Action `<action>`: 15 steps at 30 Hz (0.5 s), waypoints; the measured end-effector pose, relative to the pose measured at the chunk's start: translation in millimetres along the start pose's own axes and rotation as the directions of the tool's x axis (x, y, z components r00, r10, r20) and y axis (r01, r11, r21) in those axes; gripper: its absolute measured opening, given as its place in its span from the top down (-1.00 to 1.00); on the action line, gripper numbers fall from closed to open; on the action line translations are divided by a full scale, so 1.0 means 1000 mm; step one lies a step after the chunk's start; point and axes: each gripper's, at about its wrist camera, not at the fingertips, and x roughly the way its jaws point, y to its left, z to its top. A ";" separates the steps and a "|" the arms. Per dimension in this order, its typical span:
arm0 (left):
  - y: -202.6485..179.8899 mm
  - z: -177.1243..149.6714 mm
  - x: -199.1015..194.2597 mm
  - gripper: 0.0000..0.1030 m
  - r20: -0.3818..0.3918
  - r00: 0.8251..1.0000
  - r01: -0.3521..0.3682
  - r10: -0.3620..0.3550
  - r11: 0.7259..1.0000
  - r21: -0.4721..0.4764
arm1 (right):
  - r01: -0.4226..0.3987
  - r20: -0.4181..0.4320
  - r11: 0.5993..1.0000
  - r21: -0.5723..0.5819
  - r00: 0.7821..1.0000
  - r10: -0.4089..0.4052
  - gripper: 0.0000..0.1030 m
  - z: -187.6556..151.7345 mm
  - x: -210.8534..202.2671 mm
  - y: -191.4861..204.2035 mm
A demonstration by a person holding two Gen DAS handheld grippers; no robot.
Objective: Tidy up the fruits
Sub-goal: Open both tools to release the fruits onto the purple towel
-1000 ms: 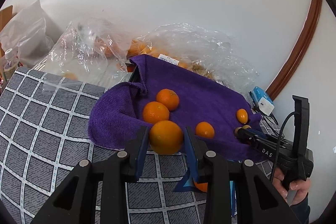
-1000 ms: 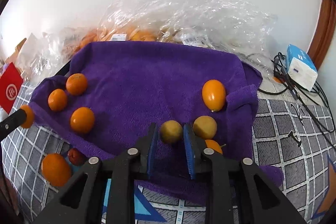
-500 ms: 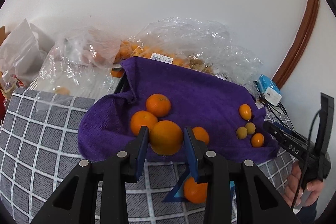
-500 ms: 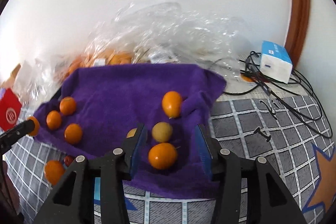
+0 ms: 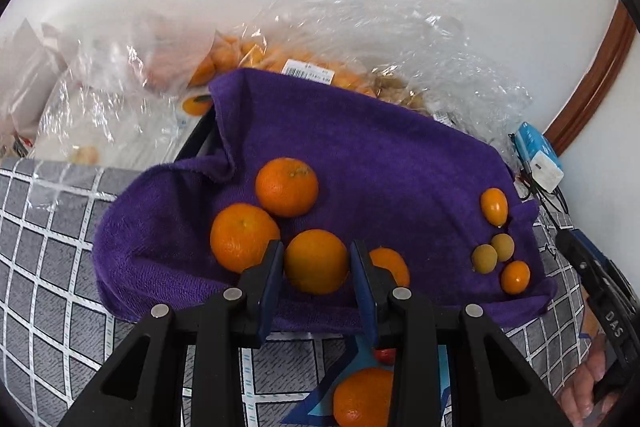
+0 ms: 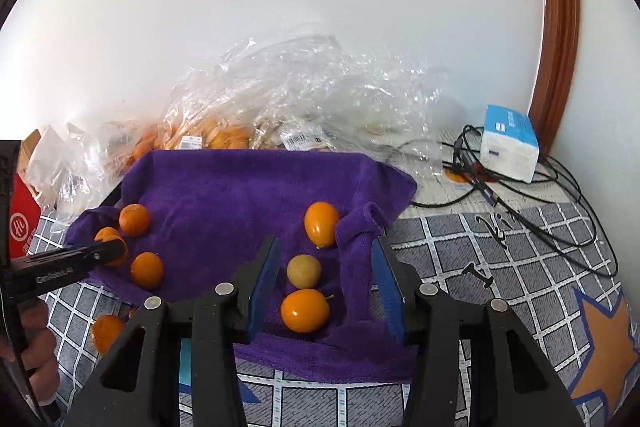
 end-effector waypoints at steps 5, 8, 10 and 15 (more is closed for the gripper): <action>-0.006 -0.004 0.005 0.37 0.018 1.000 -0.009 0.008 0.999 0.031 | -0.003 -0.001 1.000 0.009 1.000 0.003 0.06 -0.002 0.002 0.000; -0.003 -0.007 0.006 0.35 0.047 0.999 0.013 -0.014 1.000 0.026 | 0.002 -0.022 1.000 0.020 1.000 -0.001 0.06 -0.006 0.010 -0.002; -0.003 -0.006 0.004 0.21 0.045 0.998 0.036 -0.038 0.999 0.032 | 0.001 -0.029 1.000 0.022 1.000 0.000 0.06 -0.006 0.012 -0.001; 0.004 -0.001 -0.008 0.15 0.072 0.996 0.060 -0.060 0.998 0.002 | -0.001 0.011 1.000 -0.022 1.000 0.001 0.06 -0.007 0.004 0.010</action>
